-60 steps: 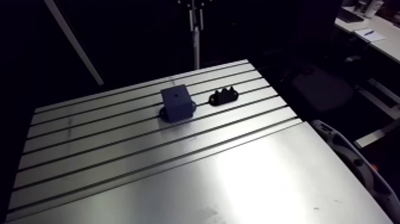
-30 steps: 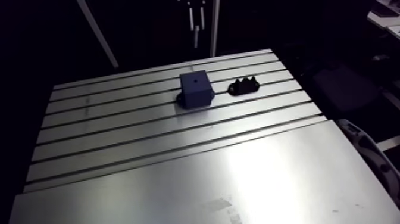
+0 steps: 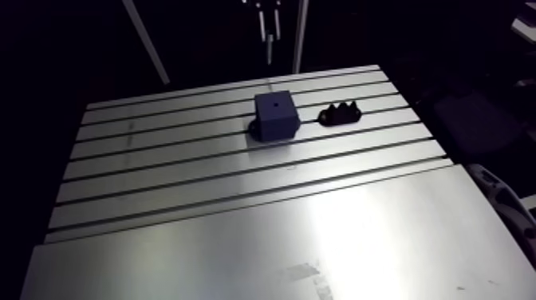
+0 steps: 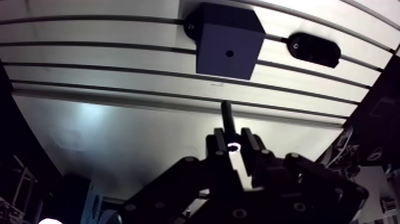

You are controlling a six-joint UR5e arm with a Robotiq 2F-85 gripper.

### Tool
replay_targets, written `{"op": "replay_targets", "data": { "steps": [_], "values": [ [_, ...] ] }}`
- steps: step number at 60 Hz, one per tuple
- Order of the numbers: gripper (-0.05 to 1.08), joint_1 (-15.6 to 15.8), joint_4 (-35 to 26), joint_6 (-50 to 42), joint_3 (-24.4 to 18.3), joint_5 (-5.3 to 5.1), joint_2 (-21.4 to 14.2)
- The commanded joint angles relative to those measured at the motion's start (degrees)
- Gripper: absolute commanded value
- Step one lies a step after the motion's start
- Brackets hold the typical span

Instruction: Pick up the M10 bolt and insert it into the hole until fully seated.

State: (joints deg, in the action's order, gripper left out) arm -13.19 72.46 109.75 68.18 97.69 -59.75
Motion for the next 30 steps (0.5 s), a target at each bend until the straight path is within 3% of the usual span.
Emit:
{"op": "replay_targets", "data": {
  "steps": [1,30],
  "values": [
    [1.08,0.53,1.18,-0.28,0.14,0.09,0.13],
    [1.08,0.53,5.2,-0.98,2.23,0.42,0.3]
  ]
}}
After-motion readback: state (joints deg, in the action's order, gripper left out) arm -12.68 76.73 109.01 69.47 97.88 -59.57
